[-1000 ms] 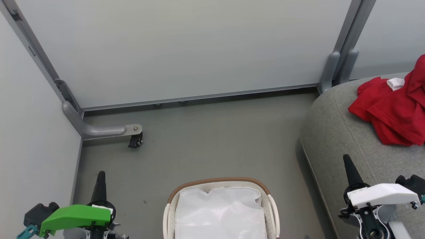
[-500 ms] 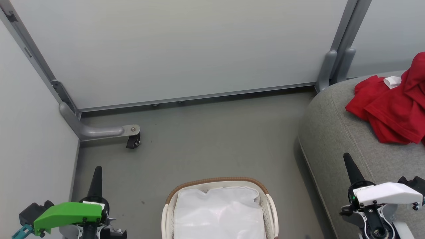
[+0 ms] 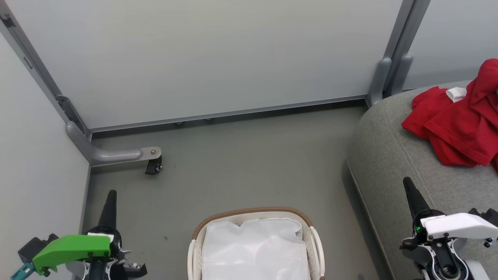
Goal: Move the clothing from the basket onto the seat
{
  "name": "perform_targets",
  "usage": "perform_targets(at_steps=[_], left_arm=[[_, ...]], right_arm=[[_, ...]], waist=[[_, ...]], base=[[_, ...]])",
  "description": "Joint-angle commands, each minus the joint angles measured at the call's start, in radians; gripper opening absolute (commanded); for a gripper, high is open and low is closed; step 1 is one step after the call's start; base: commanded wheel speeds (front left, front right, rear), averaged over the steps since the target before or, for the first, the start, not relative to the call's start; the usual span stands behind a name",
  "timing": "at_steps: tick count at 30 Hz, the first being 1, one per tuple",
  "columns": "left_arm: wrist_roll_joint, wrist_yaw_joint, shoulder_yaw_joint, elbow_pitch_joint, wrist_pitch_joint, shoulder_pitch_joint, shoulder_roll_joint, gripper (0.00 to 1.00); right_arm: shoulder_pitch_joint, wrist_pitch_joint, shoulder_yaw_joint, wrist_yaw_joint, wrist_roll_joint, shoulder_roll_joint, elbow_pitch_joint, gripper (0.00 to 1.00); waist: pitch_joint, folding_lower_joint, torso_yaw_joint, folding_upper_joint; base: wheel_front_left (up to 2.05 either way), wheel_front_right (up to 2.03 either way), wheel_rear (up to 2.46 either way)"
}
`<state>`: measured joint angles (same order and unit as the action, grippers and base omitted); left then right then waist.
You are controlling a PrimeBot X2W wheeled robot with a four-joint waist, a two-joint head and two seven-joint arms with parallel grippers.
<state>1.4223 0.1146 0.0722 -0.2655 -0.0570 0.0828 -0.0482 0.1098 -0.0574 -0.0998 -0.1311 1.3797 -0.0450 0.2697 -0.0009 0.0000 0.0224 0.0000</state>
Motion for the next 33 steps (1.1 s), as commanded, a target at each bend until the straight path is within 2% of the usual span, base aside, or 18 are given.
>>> perform_targets(at_steps=[1,26,33], left_arm=[[0.018,0.007,0.009,0.008,-0.005,0.021,-0.003,0.0],[0.174,0.019,0.042,0.021,-0.054,0.034,-0.004,0.0],[0.192,0.019,0.045,0.021,-0.061,0.03,-0.003,0.0]], right_arm=[[0.0,-0.007,-0.004,0.0,0.025,-0.006,-0.01,0.0],[-0.003,-0.054,-0.015,0.0,0.212,-0.008,-0.025,0.0],[-0.003,-0.06,-0.016,0.001,0.235,-0.008,-0.028,0.0]], waist=[[0.0,0.0,-0.001,0.0],[0.003,0.0,-0.019,0.0],[0.004,0.0,-0.022,0.0]], base=[[0.0,0.0,0.0],[0.0,0.0,0.0],[0.0,0.0,0.0]])
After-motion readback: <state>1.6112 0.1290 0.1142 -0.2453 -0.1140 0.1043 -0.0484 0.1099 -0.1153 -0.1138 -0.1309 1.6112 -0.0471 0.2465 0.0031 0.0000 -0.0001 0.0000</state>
